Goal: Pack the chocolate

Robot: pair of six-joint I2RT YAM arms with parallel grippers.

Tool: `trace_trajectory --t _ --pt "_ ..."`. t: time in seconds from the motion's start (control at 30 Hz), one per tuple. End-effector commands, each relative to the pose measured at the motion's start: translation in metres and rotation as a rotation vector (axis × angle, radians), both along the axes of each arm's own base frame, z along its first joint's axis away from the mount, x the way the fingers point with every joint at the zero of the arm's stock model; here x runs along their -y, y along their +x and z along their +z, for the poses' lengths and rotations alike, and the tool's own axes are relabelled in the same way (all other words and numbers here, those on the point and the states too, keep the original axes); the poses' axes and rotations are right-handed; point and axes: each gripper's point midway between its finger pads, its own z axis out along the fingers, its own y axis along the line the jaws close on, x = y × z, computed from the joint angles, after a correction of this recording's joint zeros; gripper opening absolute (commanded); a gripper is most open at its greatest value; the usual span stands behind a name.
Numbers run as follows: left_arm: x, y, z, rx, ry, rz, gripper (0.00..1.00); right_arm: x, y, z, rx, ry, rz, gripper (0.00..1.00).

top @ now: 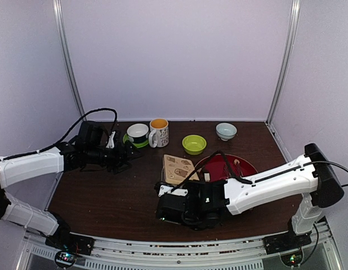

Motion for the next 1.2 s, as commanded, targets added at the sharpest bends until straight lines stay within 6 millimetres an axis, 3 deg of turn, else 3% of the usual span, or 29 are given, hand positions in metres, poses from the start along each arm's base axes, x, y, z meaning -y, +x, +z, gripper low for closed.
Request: trace_trajectory --t 0.0,0.4,0.5,0.63,0.9,1.17 --pt "0.007 0.0 -0.004 0.062 0.017 -0.065 0.87 -0.003 -0.001 0.009 0.08 0.034 -0.046 0.0" --pt "0.031 0.001 -0.037 0.013 0.0 -0.181 0.86 -0.02 -0.018 -0.041 0.038 -0.058 -0.021 0.03" --pt "0.033 0.0 -0.045 0.002 0.013 -0.195 0.86 -0.021 -0.023 -0.053 0.017 -0.078 -0.01 0.14" --pt "0.036 -0.001 -0.056 -0.017 0.027 -0.206 0.86 -0.025 -0.028 -0.058 -0.01 -0.069 0.01 0.19" --pt "0.039 0.001 -0.07 -0.038 0.053 -0.21 0.85 -0.03 -0.039 -0.069 -0.085 -0.065 0.063 0.44" --pt "0.041 0.003 -0.078 -0.045 0.078 -0.225 0.85 -0.039 -0.059 -0.061 -0.23 0.026 0.148 0.68"
